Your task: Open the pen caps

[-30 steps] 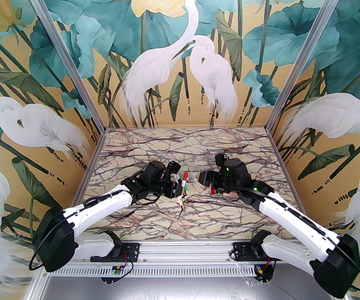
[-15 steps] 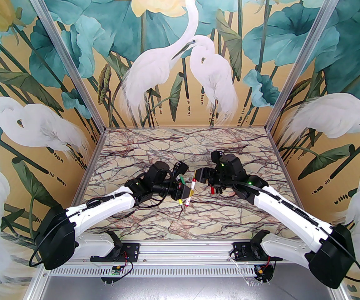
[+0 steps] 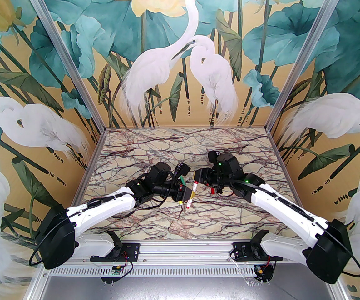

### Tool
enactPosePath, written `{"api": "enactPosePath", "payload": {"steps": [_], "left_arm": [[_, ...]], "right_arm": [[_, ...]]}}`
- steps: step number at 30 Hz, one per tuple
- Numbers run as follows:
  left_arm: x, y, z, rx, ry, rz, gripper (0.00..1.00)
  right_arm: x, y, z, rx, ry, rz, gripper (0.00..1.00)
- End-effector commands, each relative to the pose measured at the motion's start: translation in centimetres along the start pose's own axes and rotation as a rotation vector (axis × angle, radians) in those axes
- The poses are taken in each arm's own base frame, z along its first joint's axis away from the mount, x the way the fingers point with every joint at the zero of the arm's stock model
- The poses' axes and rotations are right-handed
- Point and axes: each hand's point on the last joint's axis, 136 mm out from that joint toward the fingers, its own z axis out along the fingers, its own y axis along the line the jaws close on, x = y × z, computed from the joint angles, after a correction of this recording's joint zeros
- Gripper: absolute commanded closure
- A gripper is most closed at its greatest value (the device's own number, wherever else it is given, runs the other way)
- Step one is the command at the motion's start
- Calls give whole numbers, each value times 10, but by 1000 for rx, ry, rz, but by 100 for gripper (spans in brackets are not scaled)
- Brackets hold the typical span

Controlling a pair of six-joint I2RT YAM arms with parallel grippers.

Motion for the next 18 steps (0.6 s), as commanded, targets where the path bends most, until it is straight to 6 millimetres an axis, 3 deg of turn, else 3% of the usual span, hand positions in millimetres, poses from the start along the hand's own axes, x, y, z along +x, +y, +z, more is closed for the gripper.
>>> {"api": "enactPosePath", "payload": {"steps": [1, 11, 18], "left_arm": [[-11, -13, 2, 40, -18, 34, 91], [-9, -12, 2, 34, -18, 35, 91], [-8, -10, 4, 26, -18, 30, 91]], "right_arm": [[-5, 16, 0, -42, -3, -26, 60], [-2, 17, 4, -41, 7, -25, 69], [0, 19, 6, -44, 15, -27, 70]]}}
